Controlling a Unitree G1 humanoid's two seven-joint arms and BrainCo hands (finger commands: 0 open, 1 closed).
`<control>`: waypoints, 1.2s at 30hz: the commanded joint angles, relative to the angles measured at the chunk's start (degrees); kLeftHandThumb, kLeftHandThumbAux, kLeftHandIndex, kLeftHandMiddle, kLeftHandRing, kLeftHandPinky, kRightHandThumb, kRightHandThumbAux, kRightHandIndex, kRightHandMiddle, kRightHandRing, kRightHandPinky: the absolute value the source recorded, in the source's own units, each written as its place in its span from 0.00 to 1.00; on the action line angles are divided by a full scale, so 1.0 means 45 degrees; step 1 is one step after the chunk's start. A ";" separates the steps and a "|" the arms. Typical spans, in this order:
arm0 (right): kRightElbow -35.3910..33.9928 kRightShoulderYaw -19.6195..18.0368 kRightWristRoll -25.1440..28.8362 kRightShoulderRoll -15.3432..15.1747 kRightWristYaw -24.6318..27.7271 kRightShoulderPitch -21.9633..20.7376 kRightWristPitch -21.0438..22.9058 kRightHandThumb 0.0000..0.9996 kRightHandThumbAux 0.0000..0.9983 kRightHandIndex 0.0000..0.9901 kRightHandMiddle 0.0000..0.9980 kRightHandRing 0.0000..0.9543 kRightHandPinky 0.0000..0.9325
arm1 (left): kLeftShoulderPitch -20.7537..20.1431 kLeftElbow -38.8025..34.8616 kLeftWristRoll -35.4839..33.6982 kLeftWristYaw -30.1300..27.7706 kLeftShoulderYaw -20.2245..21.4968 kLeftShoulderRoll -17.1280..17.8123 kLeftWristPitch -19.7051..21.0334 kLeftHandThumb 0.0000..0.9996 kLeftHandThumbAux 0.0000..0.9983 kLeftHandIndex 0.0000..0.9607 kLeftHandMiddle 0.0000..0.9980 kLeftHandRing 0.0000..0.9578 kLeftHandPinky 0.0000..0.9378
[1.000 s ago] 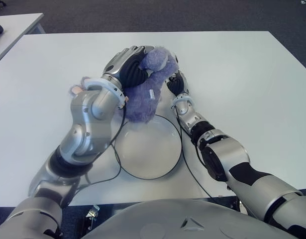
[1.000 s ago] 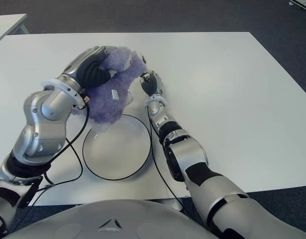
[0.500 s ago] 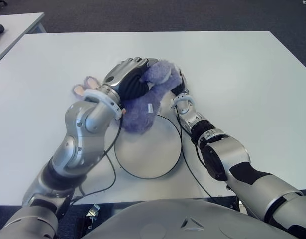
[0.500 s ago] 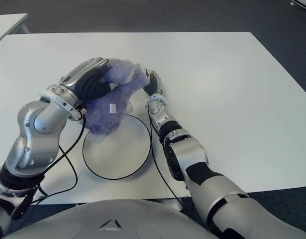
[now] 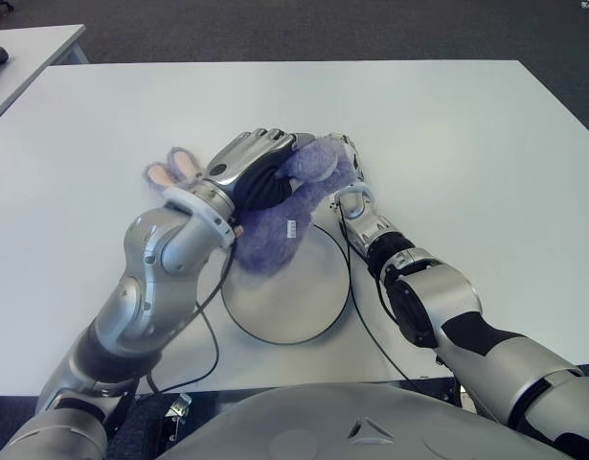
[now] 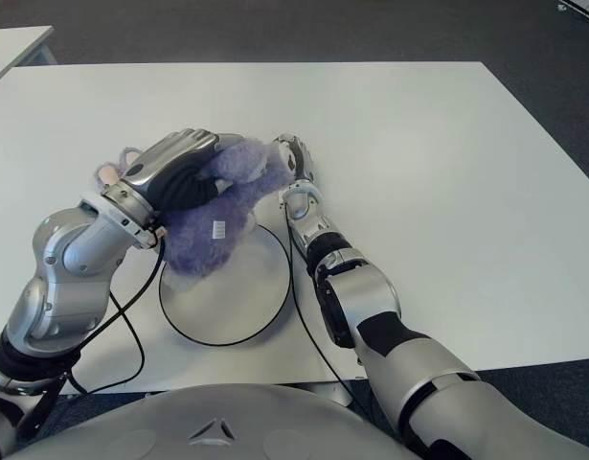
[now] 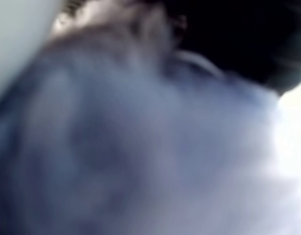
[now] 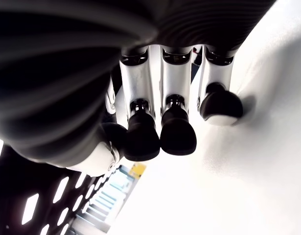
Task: Put the doll into the plate.
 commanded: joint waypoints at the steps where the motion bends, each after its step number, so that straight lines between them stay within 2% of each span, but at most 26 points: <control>1: 0.1585 0.0086 0.0054 0.1541 0.0391 0.1847 0.1230 0.70 0.74 0.41 0.81 0.87 0.90 | 0.0239 -0.0045 0.0168 -0.0286 0.0235 0.0142 -0.0521 0.75 0.69 0.46 0.82 0.86 0.87; 16: 0.1587 0.0378 -0.0122 0.1515 0.0030 0.1959 0.1051 0.71 0.73 0.41 0.81 0.88 0.91 | 0.0855 -0.0116 0.0238 -0.0294 0.0344 -0.0141 -0.0831 0.75 0.69 0.46 0.82 0.87 0.89; 36: 0.1584 0.0436 -0.0107 0.1537 -0.0110 0.2027 0.0882 0.71 0.73 0.41 0.81 0.88 0.92 | 0.1013 -0.0173 0.0313 -0.0459 0.0357 -0.0550 -0.0674 0.75 0.69 0.46 0.82 0.87 0.88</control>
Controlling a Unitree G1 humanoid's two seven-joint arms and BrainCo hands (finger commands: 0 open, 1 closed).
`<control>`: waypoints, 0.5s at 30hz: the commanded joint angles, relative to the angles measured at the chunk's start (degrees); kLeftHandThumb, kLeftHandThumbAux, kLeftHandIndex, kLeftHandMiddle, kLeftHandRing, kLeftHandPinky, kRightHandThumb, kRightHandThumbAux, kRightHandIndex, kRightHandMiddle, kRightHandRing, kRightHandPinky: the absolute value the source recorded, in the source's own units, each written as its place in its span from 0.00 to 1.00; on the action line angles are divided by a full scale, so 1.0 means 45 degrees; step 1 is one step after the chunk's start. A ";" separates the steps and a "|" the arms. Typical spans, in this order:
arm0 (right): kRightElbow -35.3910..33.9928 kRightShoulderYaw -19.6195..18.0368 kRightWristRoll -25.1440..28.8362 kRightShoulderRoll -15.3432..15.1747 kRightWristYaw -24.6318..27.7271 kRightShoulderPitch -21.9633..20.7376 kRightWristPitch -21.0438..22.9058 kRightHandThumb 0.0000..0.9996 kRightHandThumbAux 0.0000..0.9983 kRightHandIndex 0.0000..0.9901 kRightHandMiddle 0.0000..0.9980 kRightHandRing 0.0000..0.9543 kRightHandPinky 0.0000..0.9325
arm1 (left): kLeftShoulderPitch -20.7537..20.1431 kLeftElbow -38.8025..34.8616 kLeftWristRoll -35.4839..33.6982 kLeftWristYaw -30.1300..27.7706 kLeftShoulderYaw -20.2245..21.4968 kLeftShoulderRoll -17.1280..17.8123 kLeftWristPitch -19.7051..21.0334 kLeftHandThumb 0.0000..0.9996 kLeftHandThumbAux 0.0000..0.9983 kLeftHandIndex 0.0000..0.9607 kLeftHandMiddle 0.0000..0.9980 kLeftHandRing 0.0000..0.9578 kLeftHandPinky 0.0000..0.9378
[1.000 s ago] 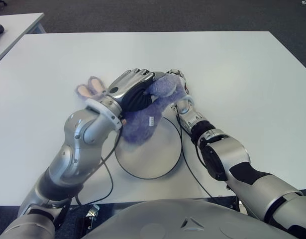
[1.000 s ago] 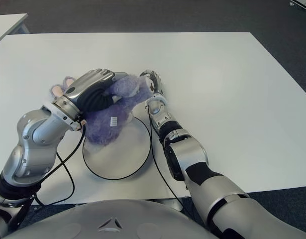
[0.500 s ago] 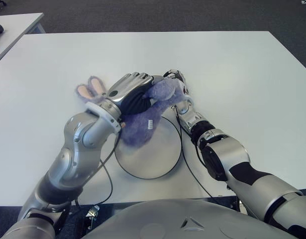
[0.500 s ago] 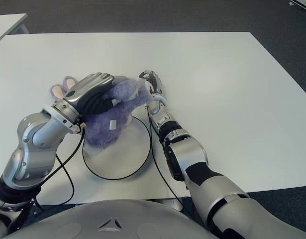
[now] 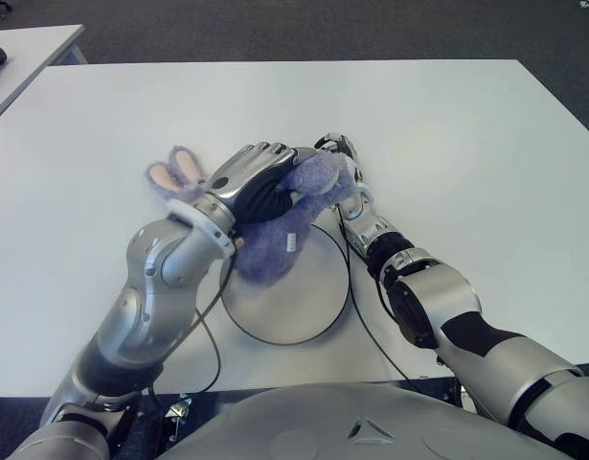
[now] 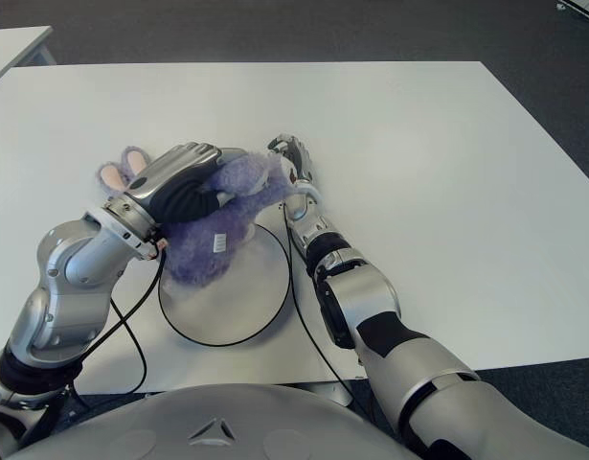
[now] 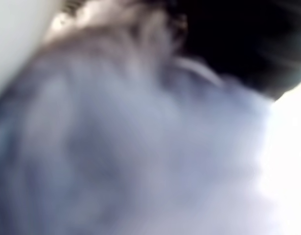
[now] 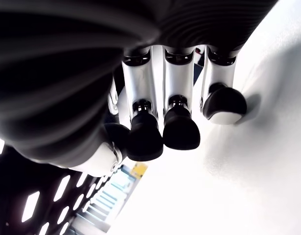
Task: Put the doll into the plate.
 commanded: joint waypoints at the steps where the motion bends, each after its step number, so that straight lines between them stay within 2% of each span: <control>1: 0.1583 0.0090 0.0007 0.1539 0.0212 0.2030 0.0913 0.71 0.73 0.41 0.81 0.88 0.92 | 0.0122 -0.0158 0.0279 -0.0393 0.0085 -0.0068 0.0046 0.75 0.69 0.46 0.82 0.87 0.88; 4: 0.1585 -0.0069 0.0175 0.1560 0.0328 0.2026 0.1013 0.71 0.73 0.41 0.78 0.84 0.87 | 0.0695 0.0130 0.0324 0.0280 -0.0849 -0.1119 0.0121 0.75 0.69 0.46 0.82 0.86 0.89; 6: 0.1585 -0.0086 0.0196 0.1562 0.0342 0.2025 0.1024 0.71 0.73 0.41 0.77 0.84 0.86 | 0.0778 0.0168 0.0387 0.0327 -0.0945 -0.1297 0.0110 0.75 0.69 0.46 0.82 0.86 0.89; 9: 0.1602 -0.0035 0.0127 0.1504 0.0317 0.2014 0.1212 0.70 0.74 0.41 0.74 0.81 0.85 | 0.1202 0.0359 0.0448 0.0553 -0.1371 -0.2211 0.0782 0.75 0.69 0.46 0.81 0.86 0.89; 15: 0.1604 -0.0029 0.0120 0.1497 0.0315 0.2013 0.1233 0.70 0.74 0.41 0.74 0.81 0.85 | 0.1322 0.0386 0.0724 0.0457 -0.1421 -0.2573 0.0855 0.75 0.69 0.46 0.81 0.87 0.89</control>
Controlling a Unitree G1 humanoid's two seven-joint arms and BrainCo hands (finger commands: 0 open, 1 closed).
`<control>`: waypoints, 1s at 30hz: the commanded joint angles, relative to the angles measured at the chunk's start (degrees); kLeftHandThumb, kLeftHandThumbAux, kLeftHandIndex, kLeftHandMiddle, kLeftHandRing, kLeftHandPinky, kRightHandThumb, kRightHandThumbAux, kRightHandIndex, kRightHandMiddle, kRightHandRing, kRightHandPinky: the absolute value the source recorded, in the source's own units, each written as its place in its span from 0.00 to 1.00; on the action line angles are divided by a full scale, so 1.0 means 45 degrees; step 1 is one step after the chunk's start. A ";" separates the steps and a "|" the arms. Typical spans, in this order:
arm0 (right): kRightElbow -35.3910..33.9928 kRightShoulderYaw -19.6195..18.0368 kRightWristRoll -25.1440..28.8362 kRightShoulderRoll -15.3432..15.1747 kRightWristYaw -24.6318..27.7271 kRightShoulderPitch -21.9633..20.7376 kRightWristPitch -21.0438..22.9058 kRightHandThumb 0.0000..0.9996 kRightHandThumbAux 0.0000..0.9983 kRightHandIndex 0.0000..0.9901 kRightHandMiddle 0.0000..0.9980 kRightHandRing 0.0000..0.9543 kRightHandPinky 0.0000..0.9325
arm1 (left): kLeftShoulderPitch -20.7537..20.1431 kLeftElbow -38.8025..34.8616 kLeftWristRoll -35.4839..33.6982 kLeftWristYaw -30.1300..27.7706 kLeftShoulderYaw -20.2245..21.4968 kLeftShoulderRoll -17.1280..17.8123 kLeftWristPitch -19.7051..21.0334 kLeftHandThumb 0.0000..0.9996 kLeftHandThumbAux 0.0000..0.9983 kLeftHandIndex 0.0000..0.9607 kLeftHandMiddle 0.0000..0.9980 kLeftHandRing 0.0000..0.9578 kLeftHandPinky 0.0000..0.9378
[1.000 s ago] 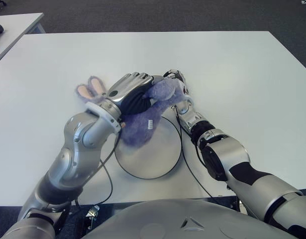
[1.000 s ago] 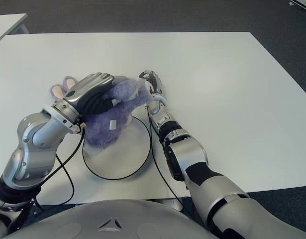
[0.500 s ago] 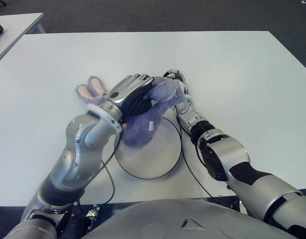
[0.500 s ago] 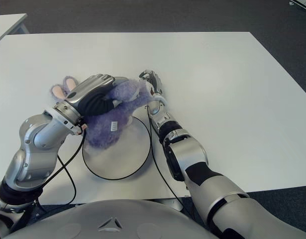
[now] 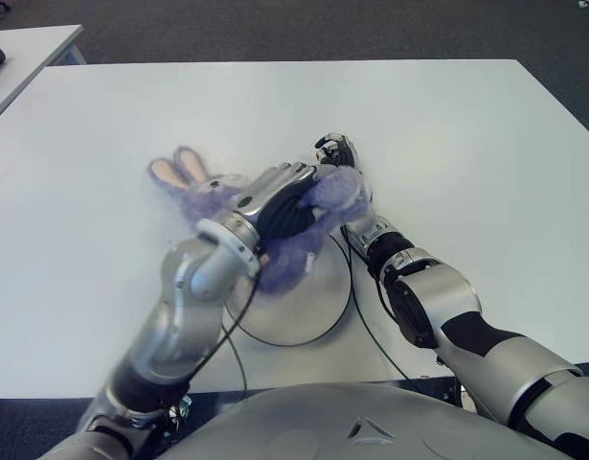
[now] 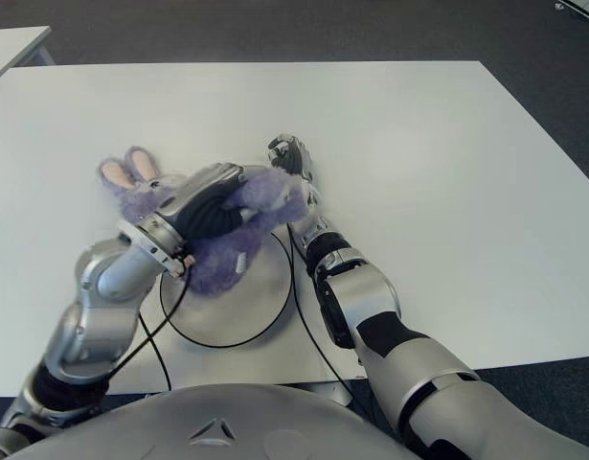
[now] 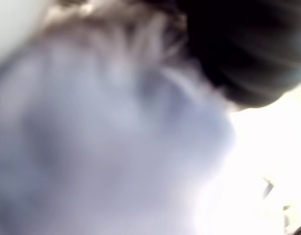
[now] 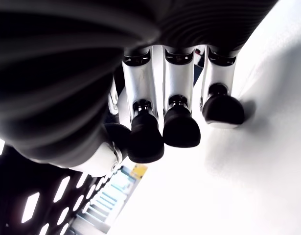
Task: Put the doll into the plate.
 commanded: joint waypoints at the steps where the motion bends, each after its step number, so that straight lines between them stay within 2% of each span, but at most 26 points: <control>1: 0.1593 0.0030 0.0056 0.1498 0.0318 0.2013 0.1231 0.70 0.74 0.41 0.74 0.81 0.85 | 0.0296 0.0266 0.0462 0.0137 -0.0156 -0.0318 0.0282 0.75 0.69 0.46 0.81 0.87 0.89; 18: 0.1594 0.0030 0.0055 0.1498 0.0318 0.2012 0.1230 0.70 0.74 0.41 0.74 0.81 0.85 | 0.0374 0.0290 0.0720 -0.0038 -0.0091 -0.0565 0.0180 0.75 0.69 0.46 0.81 0.87 0.89; 19: 0.1746 -0.0215 -0.0031 0.0818 0.1115 0.3580 0.1263 0.70 0.74 0.41 0.74 0.81 0.85 | 0.0233 0.9279 0.1270 0.4921 -0.1469 -0.2414 -0.2701 0.75 0.69 0.46 0.81 0.87 0.89; 20: 0.1860 -0.0399 -0.0096 0.0307 0.1714 0.4755 0.1288 0.70 0.74 0.41 0.74 0.81 0.85 | 0.0128 1.6021 0.1684 0.8641 -0.2500 -0.3801 -0.4862 0.75 0.69 0.46 0.81 0.87 0.89; 21: 0.1935 -0.0524 -0.0142 -0.0033 0.2114 0.5539 0.1304 0.70 0.74 0.41 0.74 0.81 0.85 | 0.0048 2.0543 0.1961 1.1142 -0.3186 -0.4731 -0.6318 0.75 0.69 0.46 0.81 0.87 0.89; 22: 0.1972 -0.0591 -0.0168 -0.0203 0.2314 0.5932 0.1313 0.70 0.74 0.41 0.74 0.81 0.85 | -0.0005 2.2839 0.2099 1.2421 -0.3531 -0.5202 -0.7065 0.75 0.69 0.46 0.81 0.87 0.89; 30: 0.1958 -0.0645 -0.0213 -0.0200 0.2328 0.5939 0.1311 0.70 0.74 0.41 0.74 0.81 0.85 | -0.0211 2.3438 0.2122 1.2886 -0.3516 -0.5344 -0.7368 0.75 0.69 0.46 0.81 0.87 0.89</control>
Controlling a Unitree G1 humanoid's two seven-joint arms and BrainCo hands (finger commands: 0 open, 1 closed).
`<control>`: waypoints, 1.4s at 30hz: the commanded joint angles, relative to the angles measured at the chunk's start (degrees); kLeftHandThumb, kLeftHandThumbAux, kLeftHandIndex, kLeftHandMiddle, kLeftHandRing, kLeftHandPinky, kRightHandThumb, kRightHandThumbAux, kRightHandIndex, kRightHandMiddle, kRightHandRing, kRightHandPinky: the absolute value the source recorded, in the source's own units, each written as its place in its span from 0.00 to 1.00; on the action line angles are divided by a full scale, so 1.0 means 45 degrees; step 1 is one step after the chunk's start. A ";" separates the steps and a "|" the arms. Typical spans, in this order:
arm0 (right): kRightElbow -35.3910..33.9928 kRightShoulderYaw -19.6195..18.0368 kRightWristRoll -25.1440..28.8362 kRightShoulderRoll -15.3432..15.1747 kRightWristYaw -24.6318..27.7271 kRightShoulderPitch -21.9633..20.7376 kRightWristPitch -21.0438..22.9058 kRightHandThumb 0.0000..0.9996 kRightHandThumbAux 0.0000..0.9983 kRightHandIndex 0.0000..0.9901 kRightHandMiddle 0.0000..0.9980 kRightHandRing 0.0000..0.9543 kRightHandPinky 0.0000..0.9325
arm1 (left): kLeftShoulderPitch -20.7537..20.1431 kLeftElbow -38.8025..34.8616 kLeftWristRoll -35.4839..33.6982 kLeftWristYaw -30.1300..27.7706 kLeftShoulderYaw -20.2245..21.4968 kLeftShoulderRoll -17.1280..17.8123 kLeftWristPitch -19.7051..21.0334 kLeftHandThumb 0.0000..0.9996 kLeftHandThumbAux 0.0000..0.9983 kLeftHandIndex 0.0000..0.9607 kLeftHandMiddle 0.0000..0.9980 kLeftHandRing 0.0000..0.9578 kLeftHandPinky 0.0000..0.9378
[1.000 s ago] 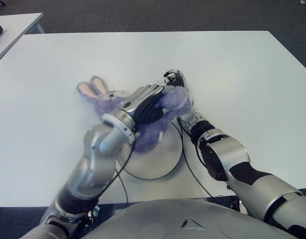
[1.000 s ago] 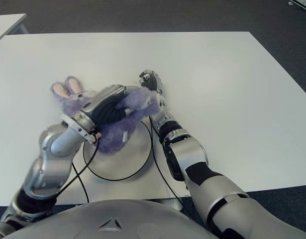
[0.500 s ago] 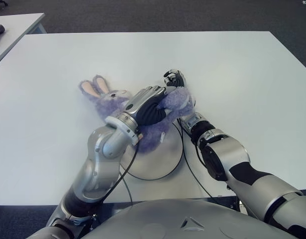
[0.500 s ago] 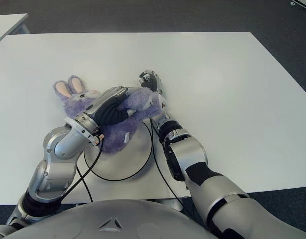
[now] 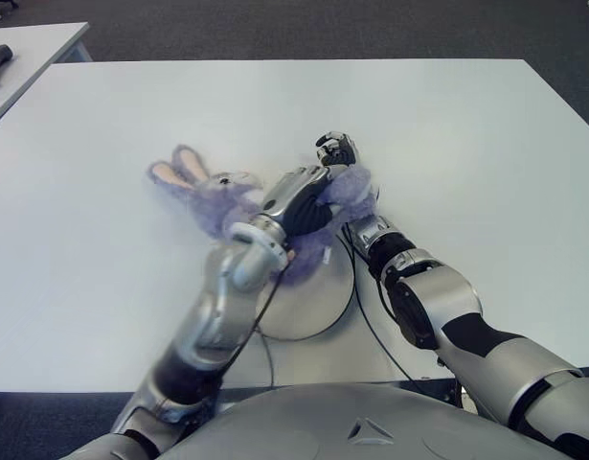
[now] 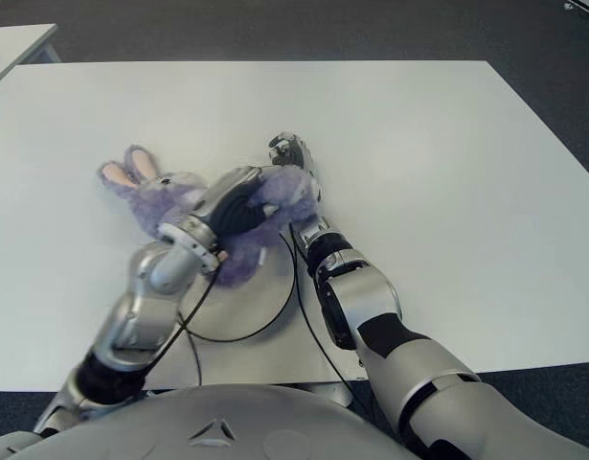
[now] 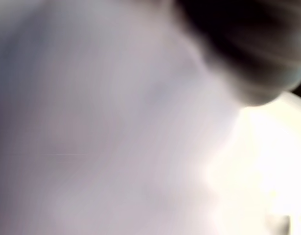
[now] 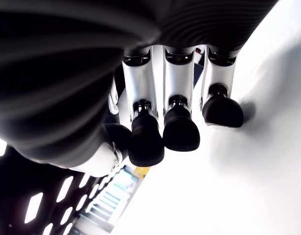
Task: Put the doll into the plate.
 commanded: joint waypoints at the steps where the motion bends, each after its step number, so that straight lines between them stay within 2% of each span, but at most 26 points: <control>1: 0.2402 -0.0506 -0.0217 -0.0046 0.2203 0.5908 0.1501 0.70 0.74 0.41 0.74 0.81 0.85 | -0.0241 1.9485 0.1579 1.0004 -0.2774 -0.3185 -0.5378 0.75 0.69 0.46 0.81 0.87 0.89; 42: 0.2357 -0.0860 -0.0501 -0.0030 0.2306 0.5932 0.1493 0.70 0.74 0.41 0.74 0.81 0.85 | -0.1051 2.1846 0.2218 1.1798 -0.2271 -0.3783 -0.6621 0.75 0.69 0.46 0.81 0.87 0.89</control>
